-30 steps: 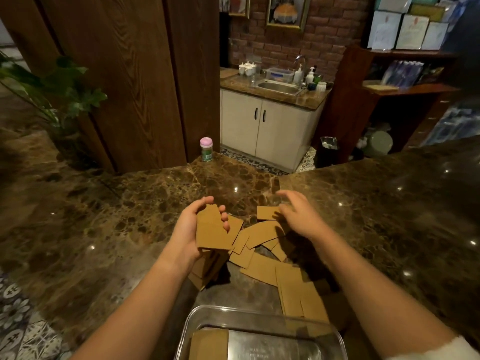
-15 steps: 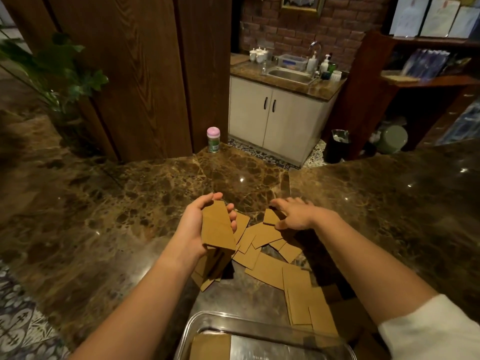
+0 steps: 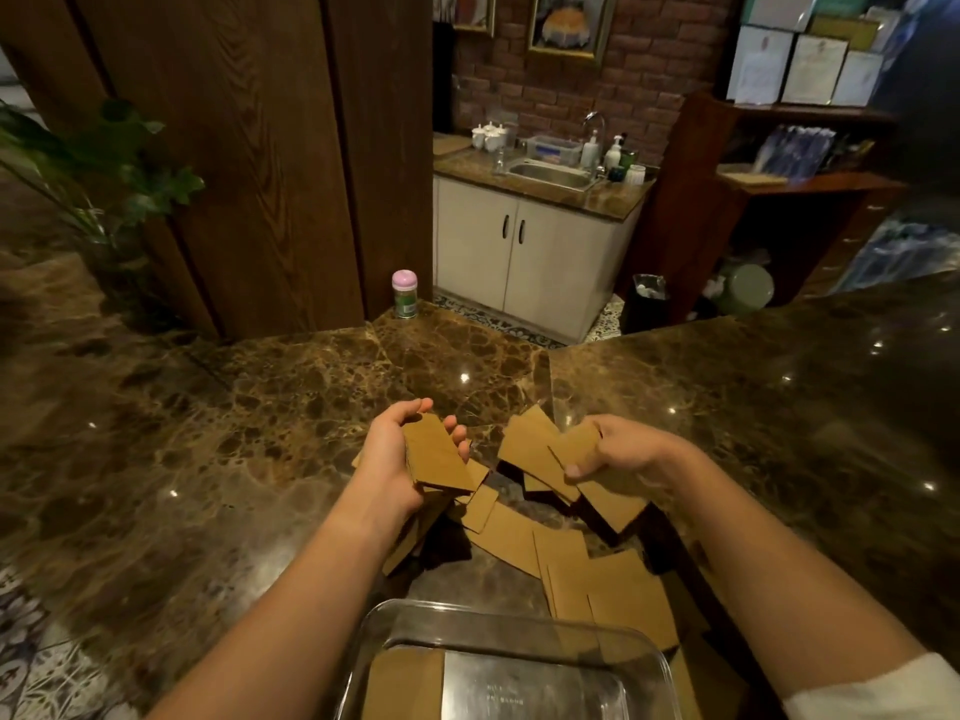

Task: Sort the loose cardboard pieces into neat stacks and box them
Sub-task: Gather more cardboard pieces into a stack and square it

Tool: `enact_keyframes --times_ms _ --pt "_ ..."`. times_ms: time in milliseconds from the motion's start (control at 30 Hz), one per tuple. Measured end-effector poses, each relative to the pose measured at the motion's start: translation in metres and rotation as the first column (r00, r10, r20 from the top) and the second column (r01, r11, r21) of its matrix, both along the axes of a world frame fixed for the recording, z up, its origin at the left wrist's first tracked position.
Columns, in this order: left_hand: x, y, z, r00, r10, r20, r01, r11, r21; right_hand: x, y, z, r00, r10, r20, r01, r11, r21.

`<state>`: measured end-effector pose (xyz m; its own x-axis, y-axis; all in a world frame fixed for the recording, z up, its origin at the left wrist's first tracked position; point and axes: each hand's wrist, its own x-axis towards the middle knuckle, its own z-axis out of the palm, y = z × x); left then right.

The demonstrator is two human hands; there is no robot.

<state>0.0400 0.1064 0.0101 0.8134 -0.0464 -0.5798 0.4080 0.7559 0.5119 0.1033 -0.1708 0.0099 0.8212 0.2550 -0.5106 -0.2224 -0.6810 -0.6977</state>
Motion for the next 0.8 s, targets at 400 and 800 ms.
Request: enact_keyframes --times_ms 400,800 --pt "-0.015 -0.031 0.033 0.944 -0.112 0.309 0.088 0.992 0.092 -0.071 0.03 0.05 0.946 -0.297 -0.126 0.313 0.752 0.58" --pt "-0.02 -0.028 0.056 0.83 -0.075 0.552 -0.099 0.955 0.278 -0.093 0.066 0.063 0.967 -0.244 -0.072 0.227 0.696 0.682"
